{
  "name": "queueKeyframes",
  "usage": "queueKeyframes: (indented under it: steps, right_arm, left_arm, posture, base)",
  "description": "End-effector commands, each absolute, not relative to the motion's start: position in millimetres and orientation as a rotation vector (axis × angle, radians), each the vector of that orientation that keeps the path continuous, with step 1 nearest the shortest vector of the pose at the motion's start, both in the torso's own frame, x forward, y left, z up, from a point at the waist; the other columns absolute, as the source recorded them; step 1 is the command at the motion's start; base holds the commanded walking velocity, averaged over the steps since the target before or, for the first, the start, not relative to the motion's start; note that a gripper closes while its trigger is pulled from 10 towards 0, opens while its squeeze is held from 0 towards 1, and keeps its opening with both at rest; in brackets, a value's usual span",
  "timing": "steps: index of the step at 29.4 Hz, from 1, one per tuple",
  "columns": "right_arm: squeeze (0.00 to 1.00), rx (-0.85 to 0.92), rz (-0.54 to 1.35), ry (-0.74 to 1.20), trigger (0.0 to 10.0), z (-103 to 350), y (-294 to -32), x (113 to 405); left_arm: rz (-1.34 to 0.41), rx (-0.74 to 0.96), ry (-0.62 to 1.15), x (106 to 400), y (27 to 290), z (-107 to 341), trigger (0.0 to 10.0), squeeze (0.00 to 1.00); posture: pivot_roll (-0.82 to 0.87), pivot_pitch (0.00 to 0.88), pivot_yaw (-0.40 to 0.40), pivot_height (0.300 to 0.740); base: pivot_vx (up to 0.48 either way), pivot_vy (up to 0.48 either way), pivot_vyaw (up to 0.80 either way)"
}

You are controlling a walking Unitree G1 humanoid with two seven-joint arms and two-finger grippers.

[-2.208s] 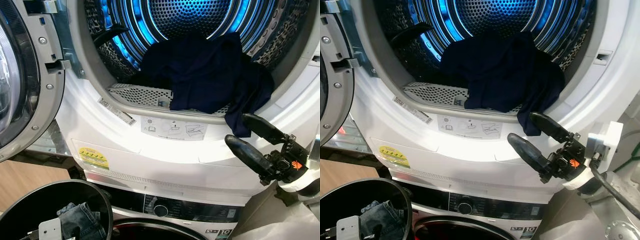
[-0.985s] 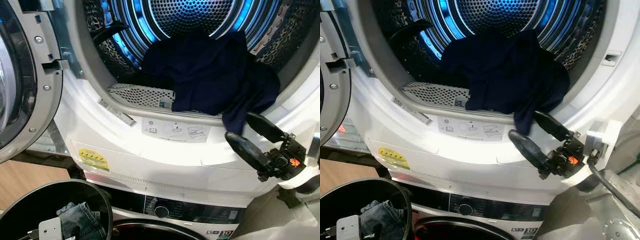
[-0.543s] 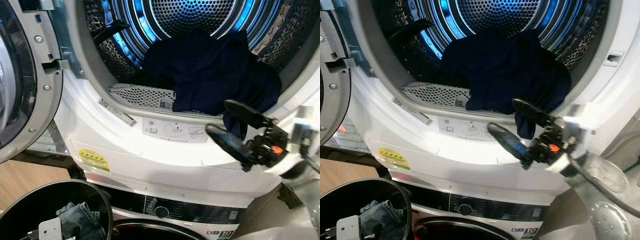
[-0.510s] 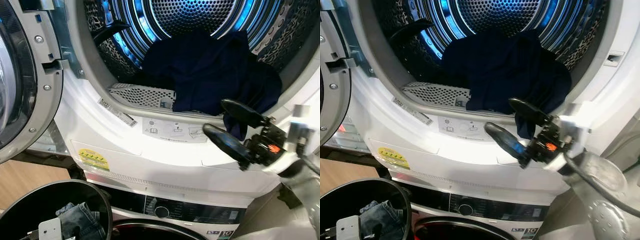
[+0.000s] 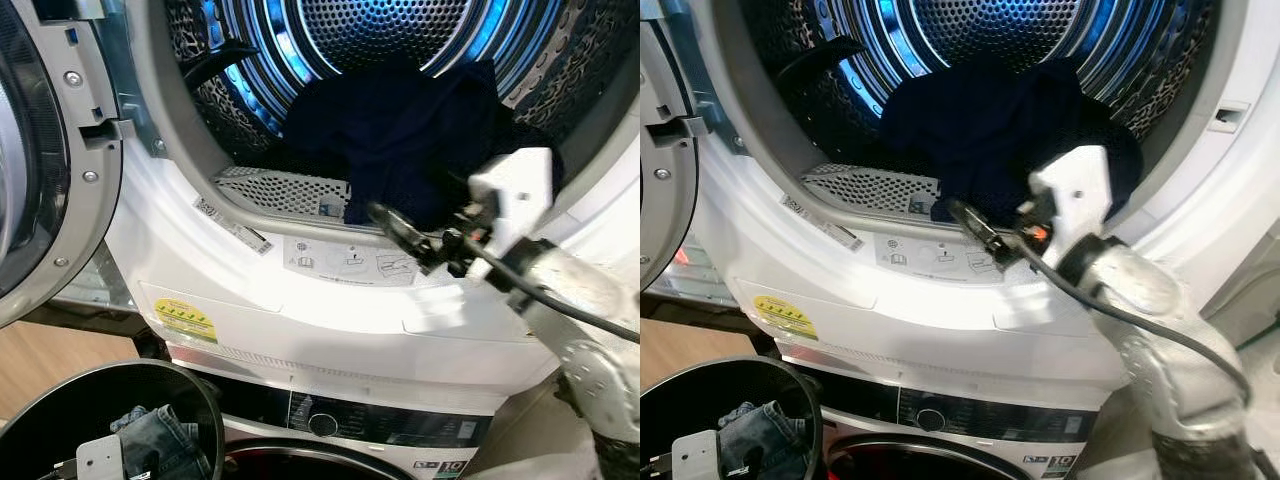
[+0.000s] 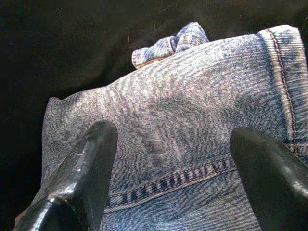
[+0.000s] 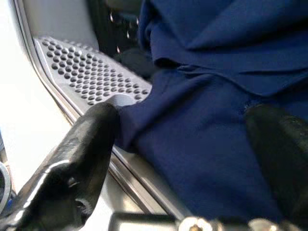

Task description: Clothes washing

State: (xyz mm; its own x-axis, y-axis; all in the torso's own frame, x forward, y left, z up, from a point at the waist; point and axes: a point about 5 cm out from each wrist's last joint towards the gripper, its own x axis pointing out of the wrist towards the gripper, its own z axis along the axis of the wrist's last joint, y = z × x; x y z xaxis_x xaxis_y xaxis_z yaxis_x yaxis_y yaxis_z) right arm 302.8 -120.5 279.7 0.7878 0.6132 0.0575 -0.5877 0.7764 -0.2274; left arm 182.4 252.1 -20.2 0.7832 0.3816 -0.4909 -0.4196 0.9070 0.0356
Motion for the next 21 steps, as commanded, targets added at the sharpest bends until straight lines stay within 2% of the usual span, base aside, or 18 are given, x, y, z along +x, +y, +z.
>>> queueKeyframes:
  steps: [1,5,9,13,21]
  right_arm:
    - [0.0,-0.218,0.58,-0.058,10.0,276.2,-109.2,317.2]
    - [0.0,-0.309,0.538,-0.037,10.0,280.0,-82.7,344.5]
    - [0.0,-0.35,0.512,-0.055,10.0,285.6,-77.1,352.2]
    - [0.0,-0.348,0.479,-0.165,10.0,332.8,-42.6,385.4]
    - [0.0,-0.287,0.382,-0.251,10.0,374.6,-30.3,403.4]
  left_arm:
    - [0.419,-0.074,0.548,178.7,244.7,-27.6,10.0,0.0]
    - [0.417,-0.074,0.546,181.1,244.0,-27.0,10.0,0.0]
    - [0.417,-0.074,0.545,181.5,244.0,-26.9,10.0,0.0]
    - [0.432,-0.074,0.545,178.8,245.3,-27.1,10.0,0.0]
    - [0.434,-0.075,0.547,177.6,244.1,-28.2,10.0,0.0]
  posture:
    - [0.06,0.0,-0.056,0.74]
    - [0.05,0.0,-0.053,0.74]
    - [0.06,0.0,-0.052,0.74]
    - [0.06,0.0,-0.056,0.74]
    - [0.08,0.0,-0.062,0.74]
  base:
    - [0.0,0.0,0.0]
    - [0.0,0.0,0.0]
    - [0.0,0.0,0.0]
    - [0.0,0.0,0.0]
    - [0.0,0.0,0.0]
